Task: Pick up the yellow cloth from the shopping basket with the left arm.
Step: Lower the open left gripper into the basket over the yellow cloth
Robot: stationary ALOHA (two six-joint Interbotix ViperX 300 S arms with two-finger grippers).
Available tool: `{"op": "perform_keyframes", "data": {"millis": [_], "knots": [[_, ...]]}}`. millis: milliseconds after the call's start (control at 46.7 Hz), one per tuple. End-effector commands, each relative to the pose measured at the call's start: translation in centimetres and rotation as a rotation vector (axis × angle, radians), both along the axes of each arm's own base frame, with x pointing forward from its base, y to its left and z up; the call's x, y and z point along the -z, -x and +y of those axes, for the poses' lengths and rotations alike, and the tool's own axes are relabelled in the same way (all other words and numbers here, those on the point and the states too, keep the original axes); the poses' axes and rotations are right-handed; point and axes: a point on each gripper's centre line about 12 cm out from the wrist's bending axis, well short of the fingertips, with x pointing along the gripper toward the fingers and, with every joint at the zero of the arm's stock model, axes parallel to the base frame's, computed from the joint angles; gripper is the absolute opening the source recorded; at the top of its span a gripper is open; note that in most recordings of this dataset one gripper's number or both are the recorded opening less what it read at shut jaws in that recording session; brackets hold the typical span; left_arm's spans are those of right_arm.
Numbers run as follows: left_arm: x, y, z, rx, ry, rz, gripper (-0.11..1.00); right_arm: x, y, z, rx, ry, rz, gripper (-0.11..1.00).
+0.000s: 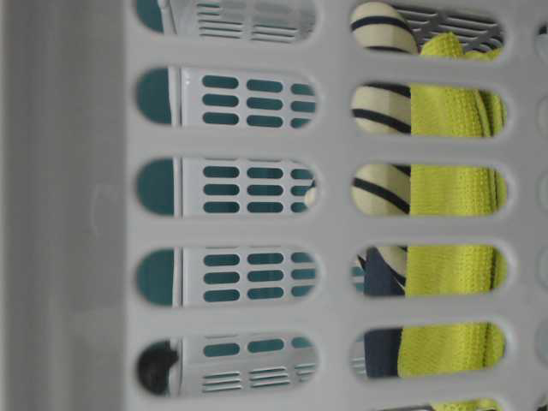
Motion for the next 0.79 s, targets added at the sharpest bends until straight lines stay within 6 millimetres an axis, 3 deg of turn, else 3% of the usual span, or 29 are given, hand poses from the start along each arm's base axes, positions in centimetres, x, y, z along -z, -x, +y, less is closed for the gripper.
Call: {"op": "perform_keyframes", "data": {"millis": [0,236,407,579,771], "knots": [[-0.6,-1.9,-1.0,0.028,-0.005,-0.012,0.88,-1.0,-0.2,0.0,0.002,-0.003,-0.029,0.76],[2.7,-7.5,-3.7,0.082,-0.01,0.09,0.83,-1.0,-0.2,0.0,0.002,-0.004,-0.029,0.76],[5.5,-10.2,-4.2,0.085,-0.022,0.212,0.83,-1.0,-0.1,0.0,0.003,-0.009,-0.029,0.76],[7.7,-11.5,-4.3,0.082,-0.029,0.302,0.83,-1.1,-0.1,0.0,0.002,-0.006,-0.032,0.76],[10.5,-11.7,-4.7,0.084,-0.03,0.371,0.83,-1.2,0.0,0.0,0.002,-0.009,-0.04,0.76]]}}
